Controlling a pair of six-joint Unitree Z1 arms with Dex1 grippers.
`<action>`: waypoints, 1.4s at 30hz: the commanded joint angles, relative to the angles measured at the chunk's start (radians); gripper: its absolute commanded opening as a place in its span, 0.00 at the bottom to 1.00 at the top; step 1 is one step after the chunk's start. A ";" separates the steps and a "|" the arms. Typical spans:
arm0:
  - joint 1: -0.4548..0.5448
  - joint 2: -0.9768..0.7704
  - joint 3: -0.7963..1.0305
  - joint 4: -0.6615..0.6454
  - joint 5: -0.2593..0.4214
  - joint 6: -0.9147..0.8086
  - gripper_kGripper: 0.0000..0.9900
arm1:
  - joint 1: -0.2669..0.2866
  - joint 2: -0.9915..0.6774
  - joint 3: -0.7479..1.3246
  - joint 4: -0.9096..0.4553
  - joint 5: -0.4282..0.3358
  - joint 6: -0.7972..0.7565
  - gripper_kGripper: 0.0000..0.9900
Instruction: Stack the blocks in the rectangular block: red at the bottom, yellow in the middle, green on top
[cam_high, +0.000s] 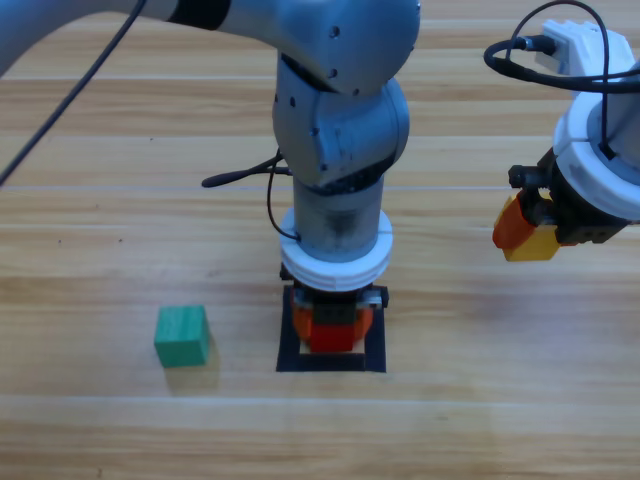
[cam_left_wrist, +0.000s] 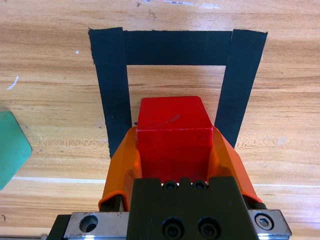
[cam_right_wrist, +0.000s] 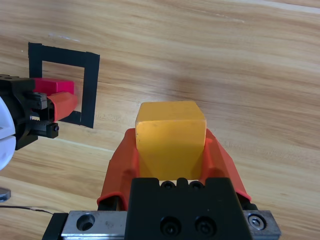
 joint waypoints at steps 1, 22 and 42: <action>-0.018 0.004 0.024 -0.011 -0.008 0.008 0.00 | 0.031 0.077 0.008 0.009 -0.002 -0.002 0.16; -0.021 0.012 0.026 -0.039 0.004 -0.007 0.94 | 0.031 0.079 0.008 0.009 -0.009 -0.003 0.16; 0.011 -0.313 0.001 0.038 0.144 -0.010 1.00 | 0.099 0.077 -0.003 0.009 -0.037 0.014 0.16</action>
